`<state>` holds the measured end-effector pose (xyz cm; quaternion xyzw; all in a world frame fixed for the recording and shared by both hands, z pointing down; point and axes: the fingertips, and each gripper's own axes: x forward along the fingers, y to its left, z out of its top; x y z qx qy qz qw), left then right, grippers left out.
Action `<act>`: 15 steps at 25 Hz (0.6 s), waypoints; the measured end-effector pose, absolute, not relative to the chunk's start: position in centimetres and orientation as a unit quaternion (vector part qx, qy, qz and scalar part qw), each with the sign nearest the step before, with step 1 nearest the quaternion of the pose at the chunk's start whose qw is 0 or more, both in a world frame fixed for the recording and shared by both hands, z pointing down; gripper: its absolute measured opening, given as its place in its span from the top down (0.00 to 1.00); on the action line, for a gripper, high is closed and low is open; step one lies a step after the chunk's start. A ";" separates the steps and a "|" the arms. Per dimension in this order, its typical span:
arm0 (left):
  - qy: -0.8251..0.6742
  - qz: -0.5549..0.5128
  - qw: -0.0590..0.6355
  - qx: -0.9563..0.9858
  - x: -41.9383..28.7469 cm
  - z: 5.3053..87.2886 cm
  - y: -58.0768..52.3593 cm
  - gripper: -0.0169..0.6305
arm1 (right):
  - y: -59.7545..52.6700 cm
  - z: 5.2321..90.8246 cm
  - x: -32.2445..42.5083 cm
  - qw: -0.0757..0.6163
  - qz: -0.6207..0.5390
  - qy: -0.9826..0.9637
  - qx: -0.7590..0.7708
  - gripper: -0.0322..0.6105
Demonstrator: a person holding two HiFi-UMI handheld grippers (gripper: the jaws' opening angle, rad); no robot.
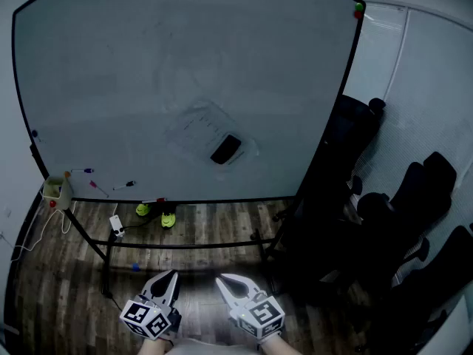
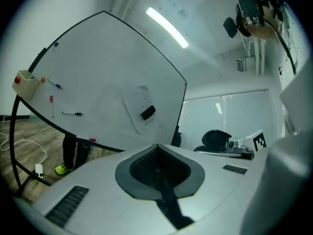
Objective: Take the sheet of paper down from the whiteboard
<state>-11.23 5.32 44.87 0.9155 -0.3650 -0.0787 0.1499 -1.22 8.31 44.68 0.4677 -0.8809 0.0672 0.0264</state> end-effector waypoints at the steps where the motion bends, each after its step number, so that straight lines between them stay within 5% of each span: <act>1: -0.366 -0.081 0.149 0.915 -11.2 44.8 5.3 0.95 | 8.4 44.6 -1.1 0.026 0.067 -0.881 0.467 0.92; 15: -0.353 -0.081 0.129 0.923 -6.3 43.7 6.1 0.95 | 9.1 43.5 1.7 0.023 0.043 -0.884 0.464 0.92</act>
